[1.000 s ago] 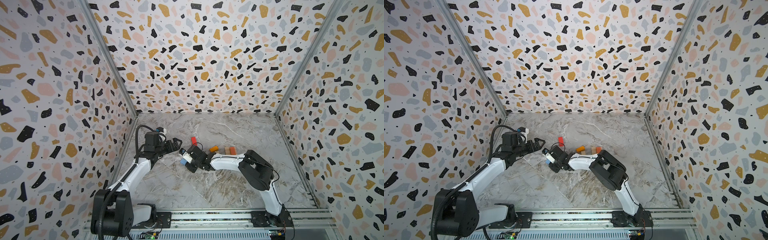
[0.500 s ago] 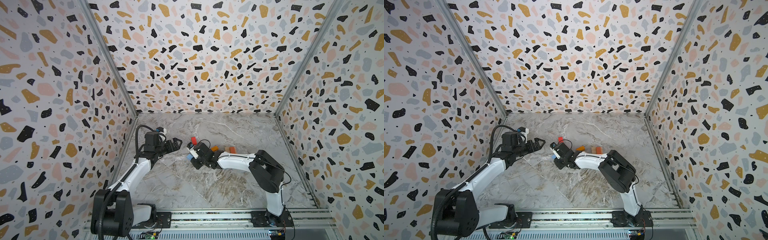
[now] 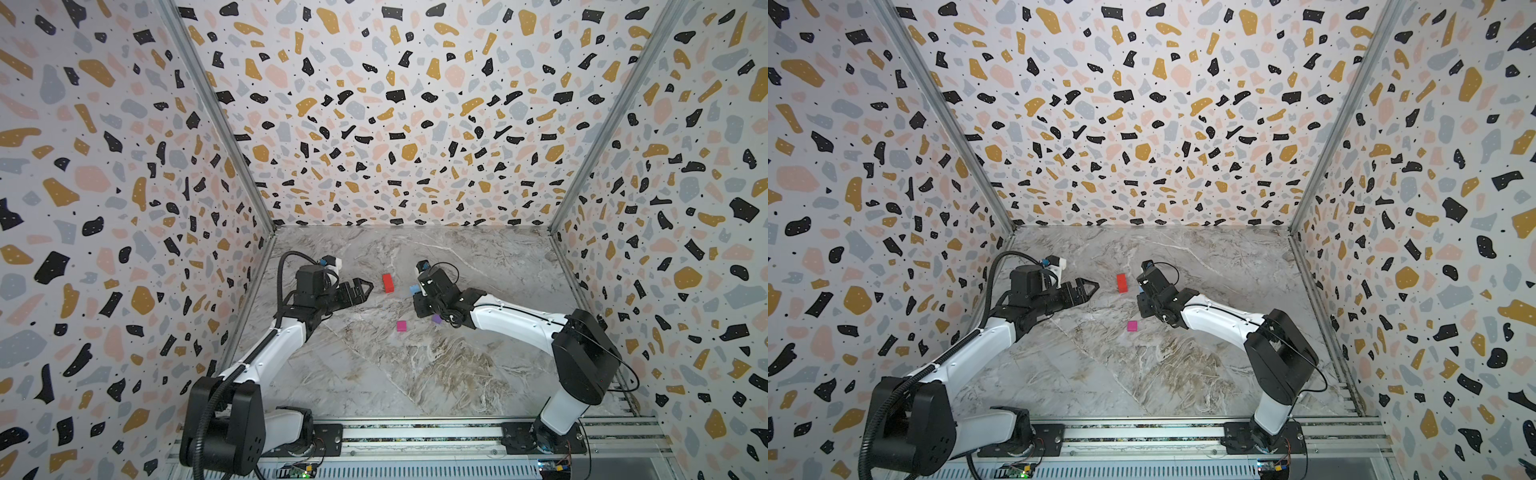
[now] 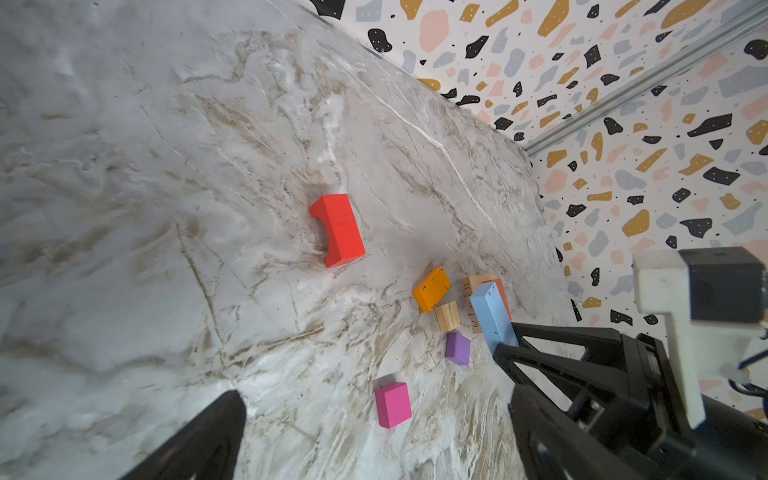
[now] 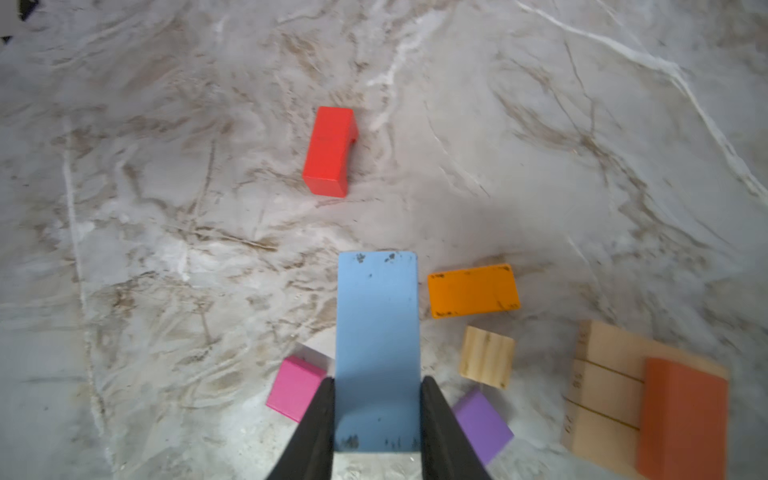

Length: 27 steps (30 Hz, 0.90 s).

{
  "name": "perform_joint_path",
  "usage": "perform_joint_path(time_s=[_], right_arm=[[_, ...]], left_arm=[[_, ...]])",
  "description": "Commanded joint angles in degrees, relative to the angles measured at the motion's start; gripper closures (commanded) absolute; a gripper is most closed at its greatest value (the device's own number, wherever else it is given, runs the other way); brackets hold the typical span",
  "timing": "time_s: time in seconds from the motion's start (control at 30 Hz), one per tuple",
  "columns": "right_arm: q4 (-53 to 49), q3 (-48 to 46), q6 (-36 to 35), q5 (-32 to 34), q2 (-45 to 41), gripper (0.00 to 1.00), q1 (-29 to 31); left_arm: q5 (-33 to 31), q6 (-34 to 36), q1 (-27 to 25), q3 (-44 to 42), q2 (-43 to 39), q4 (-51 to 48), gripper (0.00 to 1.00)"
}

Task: Build the wood block tower
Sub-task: 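Carry the light blue bar over the stack beside the coral bar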

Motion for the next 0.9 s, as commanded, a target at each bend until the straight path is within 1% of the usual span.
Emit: perform_joint_path(time_s=[0.0,0.2,0.5,0.87], right_arm=[[-3.71,-2.25,4.1,3.02,-3.51,0.81,-1.97],[-4.3,-5.47,4.91,3.49,-6.33,0.81,-5.38],[-4.22,-7.61,3.36,4.09,-5.74,0.81,-9.37],[-3.77,-7.27,1.4,5.22,-3.57,0.81,-10.75]], left_arm=[[1.15,0.18,-0.6,-0.12,-0.22,2.38,0.0],[1.45,-0.25,-1.17,-0.28,0.24,2.91,0.0],[1.05,0.1,-1.2,-0.35,-0.17,2.65,0.0],[1.65,0.16,-1.42,-0.1,0.61,2.74,0.0]])
